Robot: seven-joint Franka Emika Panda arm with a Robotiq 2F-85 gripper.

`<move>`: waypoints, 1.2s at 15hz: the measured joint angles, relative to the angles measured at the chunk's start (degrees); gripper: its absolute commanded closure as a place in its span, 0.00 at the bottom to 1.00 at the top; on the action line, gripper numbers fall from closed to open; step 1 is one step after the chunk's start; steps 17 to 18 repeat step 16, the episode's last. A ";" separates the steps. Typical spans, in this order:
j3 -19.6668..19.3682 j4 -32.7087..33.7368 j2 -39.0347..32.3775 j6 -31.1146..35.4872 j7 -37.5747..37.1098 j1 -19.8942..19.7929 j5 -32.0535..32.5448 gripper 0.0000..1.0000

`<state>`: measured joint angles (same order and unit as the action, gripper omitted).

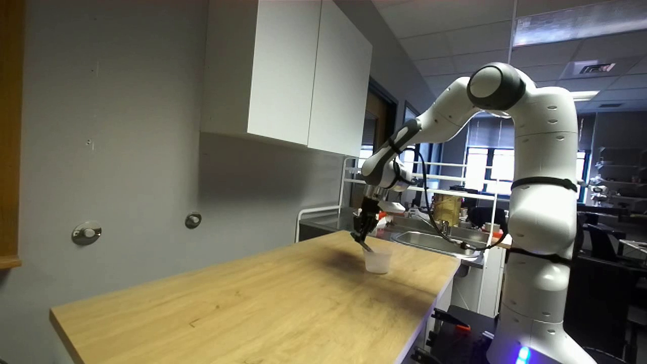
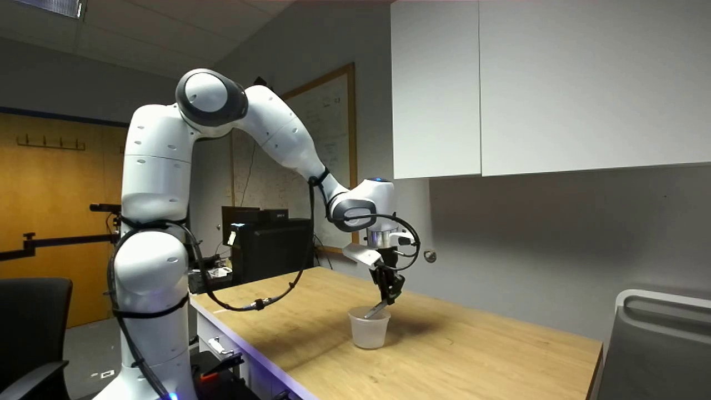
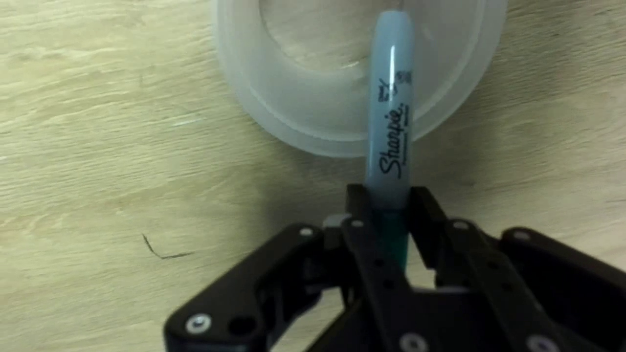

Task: Place the marker in the bowl

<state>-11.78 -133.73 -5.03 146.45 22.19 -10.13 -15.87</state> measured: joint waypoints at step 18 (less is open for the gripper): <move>-0.31 -11.96 9.06 4.02 5.00 -3.32 -0.77 0.00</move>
